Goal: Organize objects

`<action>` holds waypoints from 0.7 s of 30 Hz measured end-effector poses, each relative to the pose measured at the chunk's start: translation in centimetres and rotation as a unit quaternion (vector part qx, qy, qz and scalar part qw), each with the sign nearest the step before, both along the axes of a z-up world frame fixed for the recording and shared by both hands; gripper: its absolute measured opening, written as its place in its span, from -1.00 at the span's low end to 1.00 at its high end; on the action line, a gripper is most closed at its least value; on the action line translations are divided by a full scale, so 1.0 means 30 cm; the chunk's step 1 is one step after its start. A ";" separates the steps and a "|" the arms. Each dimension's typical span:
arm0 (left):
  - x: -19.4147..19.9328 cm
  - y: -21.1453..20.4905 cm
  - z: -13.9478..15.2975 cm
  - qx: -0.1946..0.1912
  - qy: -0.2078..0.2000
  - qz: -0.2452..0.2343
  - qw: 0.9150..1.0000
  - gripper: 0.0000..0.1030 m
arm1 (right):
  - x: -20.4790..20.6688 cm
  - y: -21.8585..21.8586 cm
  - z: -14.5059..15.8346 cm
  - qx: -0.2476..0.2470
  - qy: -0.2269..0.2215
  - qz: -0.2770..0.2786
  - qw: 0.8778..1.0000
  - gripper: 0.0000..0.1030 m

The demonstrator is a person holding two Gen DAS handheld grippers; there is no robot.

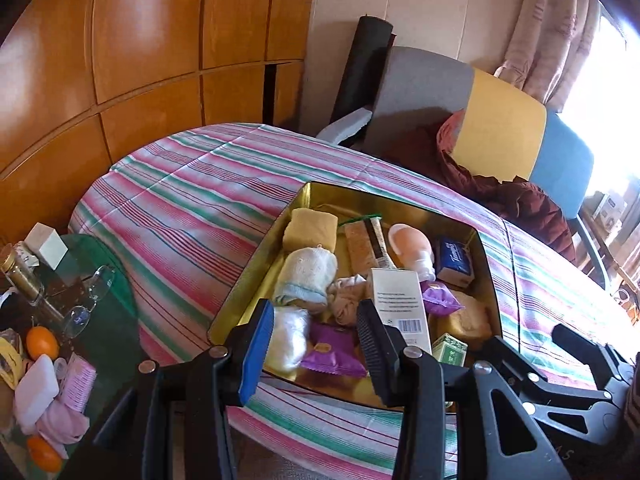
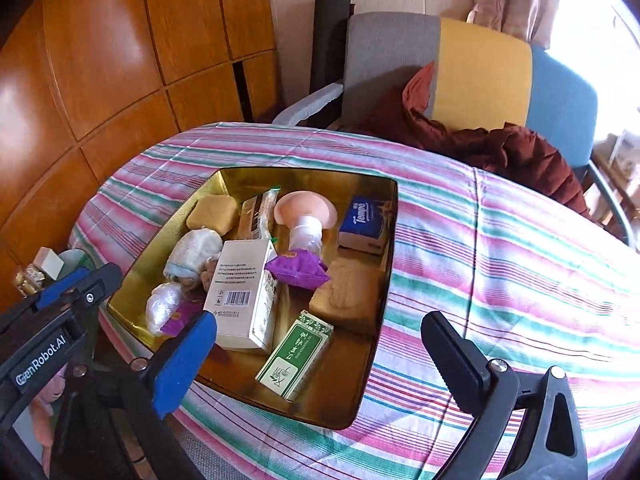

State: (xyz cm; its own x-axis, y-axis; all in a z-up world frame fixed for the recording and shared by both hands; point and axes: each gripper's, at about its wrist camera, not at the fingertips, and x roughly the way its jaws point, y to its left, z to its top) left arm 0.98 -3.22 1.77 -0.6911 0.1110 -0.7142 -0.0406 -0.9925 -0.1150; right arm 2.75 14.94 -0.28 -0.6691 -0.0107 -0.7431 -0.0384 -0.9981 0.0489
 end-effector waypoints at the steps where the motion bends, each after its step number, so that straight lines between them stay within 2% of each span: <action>1: 0.002 -0.004 0.003 -0.002 0.002 0.003 1.000 -0.16 | 0.001 -0.003 0.005 0.008 0.001 -0.008 1.000 1.00; 7: 0.002 0.000 0.010 -0.044 0.007 0.029 0.999 -0.16 | 0.009 -0.012 0.021 0.012 0.007 -0.020 1.000 1.00; 12: -0.009 -0.002 -0.007 -0.040 -0.019 0.025 0.999 -0.16 | 0.012 -0.026 0.023 0.021 0.003 -0.029 0.999 1.00; 16: -0.001 0.007 -0.012 -0.050 -0.013 0.024 0.998 -0.16 | 0.000 -0.037 0.015 0.037 -0.013 -0.036 0.999 1.00; 21: 0.010 0.026 -0.009 -0.055 -0.007 0.012 0.998 -0.16 | 0.005 -0.038 0.012 0.026 -0.009 -0.037 0.999 1.00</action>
